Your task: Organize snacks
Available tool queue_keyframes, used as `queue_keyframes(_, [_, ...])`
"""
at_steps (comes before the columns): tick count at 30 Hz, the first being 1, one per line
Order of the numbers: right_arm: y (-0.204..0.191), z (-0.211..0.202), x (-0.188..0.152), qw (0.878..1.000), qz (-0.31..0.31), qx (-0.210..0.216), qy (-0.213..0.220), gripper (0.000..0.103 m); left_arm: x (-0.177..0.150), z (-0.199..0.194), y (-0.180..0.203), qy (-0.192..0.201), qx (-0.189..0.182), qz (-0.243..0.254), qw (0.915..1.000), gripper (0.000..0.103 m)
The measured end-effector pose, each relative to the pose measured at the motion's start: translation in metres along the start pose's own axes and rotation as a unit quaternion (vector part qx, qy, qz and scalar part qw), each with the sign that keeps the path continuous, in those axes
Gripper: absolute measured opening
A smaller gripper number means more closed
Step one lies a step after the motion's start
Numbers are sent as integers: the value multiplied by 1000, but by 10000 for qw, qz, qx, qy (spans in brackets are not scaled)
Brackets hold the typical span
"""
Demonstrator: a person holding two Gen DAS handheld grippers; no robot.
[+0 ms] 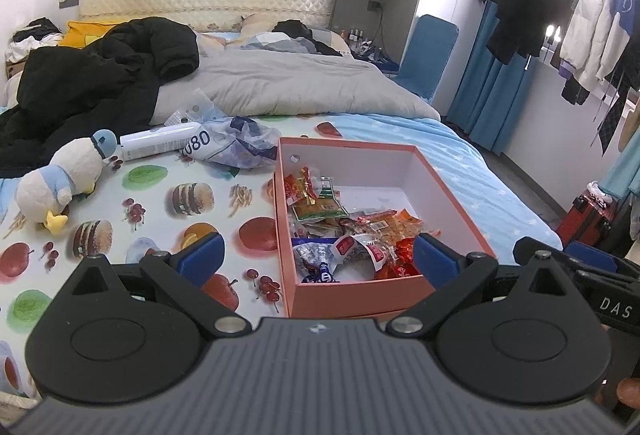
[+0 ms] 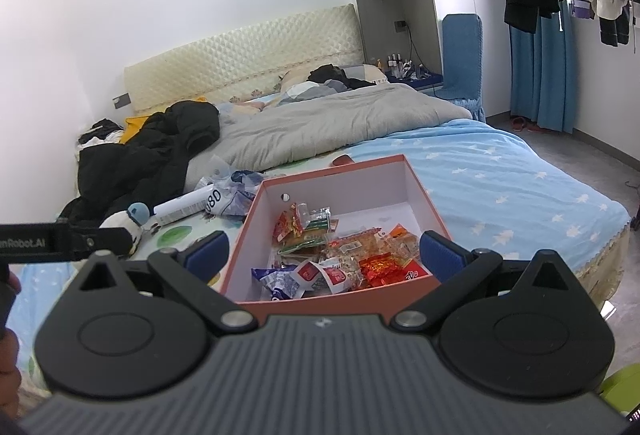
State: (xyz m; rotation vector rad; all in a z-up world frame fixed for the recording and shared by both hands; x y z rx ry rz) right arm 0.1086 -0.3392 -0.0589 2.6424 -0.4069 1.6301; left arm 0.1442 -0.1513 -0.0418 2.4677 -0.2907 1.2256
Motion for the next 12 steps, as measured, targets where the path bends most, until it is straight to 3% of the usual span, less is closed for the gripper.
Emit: queue_keyframes(12, [-3, -1, -1, 10000, 28, 21, 20, 103, 0, -1, 2, 23, -8, 4, 10000, 102])
Point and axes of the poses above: each gripper's, at about its wrist camera, not at the fingertips, and z roughly the way its jaws point, y to its right, x to its top, the point moved 9 cm from there along z, roughly the way its jaws point, and after that the axes turned 9 degrees about -x, right-handed, at the moved point
